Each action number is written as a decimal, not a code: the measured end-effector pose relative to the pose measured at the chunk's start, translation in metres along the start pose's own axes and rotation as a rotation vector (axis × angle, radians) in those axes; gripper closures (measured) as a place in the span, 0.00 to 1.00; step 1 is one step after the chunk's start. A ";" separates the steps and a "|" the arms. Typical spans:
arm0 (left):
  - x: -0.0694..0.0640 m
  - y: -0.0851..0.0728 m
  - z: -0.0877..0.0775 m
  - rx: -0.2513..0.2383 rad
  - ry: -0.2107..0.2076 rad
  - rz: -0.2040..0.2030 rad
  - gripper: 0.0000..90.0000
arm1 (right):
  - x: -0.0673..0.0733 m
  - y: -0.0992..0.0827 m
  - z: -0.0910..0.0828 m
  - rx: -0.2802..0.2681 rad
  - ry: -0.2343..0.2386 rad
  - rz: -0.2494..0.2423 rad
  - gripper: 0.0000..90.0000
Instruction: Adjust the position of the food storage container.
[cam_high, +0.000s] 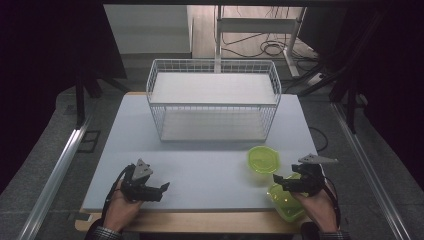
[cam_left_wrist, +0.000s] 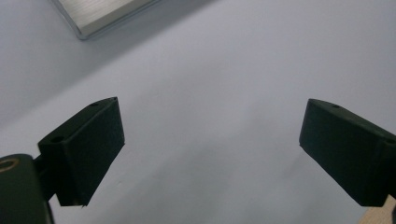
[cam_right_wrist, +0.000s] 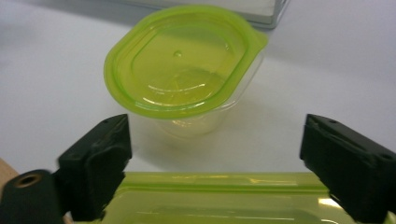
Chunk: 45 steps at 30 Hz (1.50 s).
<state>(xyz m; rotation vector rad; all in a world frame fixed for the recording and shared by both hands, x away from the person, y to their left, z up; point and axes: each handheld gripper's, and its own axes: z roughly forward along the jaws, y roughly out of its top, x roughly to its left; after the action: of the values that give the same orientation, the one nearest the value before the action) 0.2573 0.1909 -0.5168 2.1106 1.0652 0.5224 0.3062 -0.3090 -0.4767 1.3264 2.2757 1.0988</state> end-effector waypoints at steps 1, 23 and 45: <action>0.000 -0.001 0.002 0.007 -0.013 -0.011 0.06 | 0.000 0.000 0.000 -0.001 -0.005 -0.006 0.17; -0.004 0.000 0.008 0.004 -0.016 0.018 0.04 | -0.005 0.006 -0.006 0.011 -0.001 -0.034 0.71; -0.012 0.002 0.014 -0.003 -0.060 0.065 0.03 | -0.023 0.035 0.019 0.032 -0.043 -0.073 0.98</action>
<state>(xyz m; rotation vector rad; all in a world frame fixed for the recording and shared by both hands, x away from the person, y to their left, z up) 0.2597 0.1746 -0.5254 2.1504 0.9650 0.4883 0.3512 -0.3094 -0.4661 1.2563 2.3005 1.0041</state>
